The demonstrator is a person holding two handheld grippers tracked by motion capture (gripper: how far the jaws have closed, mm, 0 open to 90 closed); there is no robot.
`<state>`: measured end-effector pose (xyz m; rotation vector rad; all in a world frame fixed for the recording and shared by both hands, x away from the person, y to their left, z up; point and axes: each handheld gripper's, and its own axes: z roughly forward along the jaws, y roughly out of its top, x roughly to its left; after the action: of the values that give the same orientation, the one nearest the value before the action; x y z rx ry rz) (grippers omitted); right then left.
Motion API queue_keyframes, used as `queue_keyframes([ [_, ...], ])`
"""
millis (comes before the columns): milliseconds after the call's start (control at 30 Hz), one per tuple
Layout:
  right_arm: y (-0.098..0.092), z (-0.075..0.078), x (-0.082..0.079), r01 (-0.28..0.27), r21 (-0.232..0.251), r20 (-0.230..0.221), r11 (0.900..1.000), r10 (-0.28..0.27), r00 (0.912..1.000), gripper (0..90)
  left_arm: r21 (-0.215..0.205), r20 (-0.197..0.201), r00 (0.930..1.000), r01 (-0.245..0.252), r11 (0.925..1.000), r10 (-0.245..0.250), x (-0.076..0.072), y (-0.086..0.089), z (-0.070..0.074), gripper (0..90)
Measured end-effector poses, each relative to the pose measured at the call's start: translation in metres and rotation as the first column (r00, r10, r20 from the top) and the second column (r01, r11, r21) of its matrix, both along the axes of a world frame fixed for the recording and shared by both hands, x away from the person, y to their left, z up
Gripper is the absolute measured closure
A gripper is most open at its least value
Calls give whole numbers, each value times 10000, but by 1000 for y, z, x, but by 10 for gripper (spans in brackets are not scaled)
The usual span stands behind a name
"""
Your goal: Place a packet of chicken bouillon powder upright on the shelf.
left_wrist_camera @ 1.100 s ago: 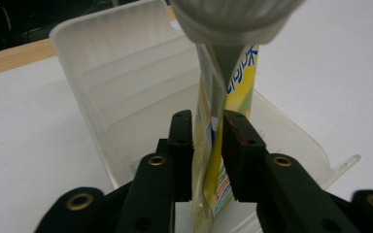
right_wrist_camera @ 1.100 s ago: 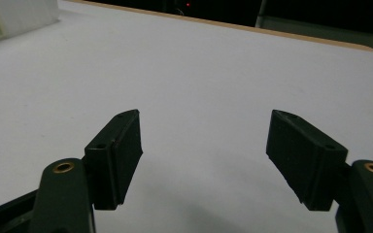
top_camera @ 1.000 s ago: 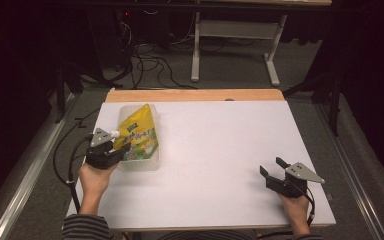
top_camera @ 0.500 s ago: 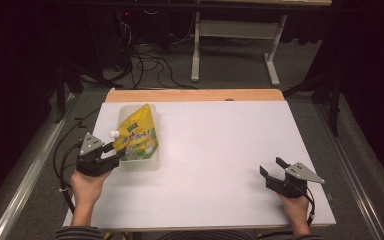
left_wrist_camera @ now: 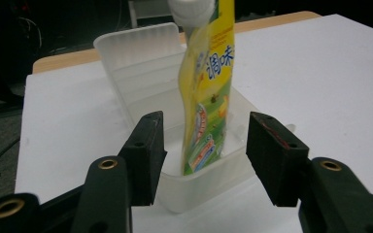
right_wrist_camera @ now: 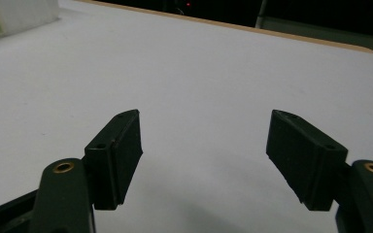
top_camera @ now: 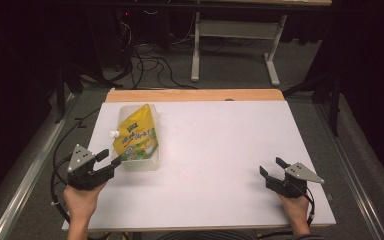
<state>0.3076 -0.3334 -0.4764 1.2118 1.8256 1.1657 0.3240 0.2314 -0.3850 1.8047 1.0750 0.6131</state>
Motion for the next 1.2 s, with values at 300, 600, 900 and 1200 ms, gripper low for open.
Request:
queue_keyframes([
  [300, 0, 0, 0, -8, 1, -8, 10000, 8, 10000, 296, -121, 126, 9994, 323, 9994, -321, -15, -10, -2, 472],
  [600, 0, 0, 0, 15, 3, -24, 10000, -15, 10000, 296, -277, 241, 9980, 585, 9979, -579, -23, -18, -2, 461],
  [900, 0, 0, 0, 25, 12, -57, 10000, -25, 10000, 297, -338, 302, 9960, 847, 9958, -837, -27, -28, -4, 456],
  [1200, 0, 0, 0, 37, 11, -64, 10000, -37, 10000, 297, -391, 342, 9934, 1107, 9931, -1094, -26, -38, -7, 451],
])
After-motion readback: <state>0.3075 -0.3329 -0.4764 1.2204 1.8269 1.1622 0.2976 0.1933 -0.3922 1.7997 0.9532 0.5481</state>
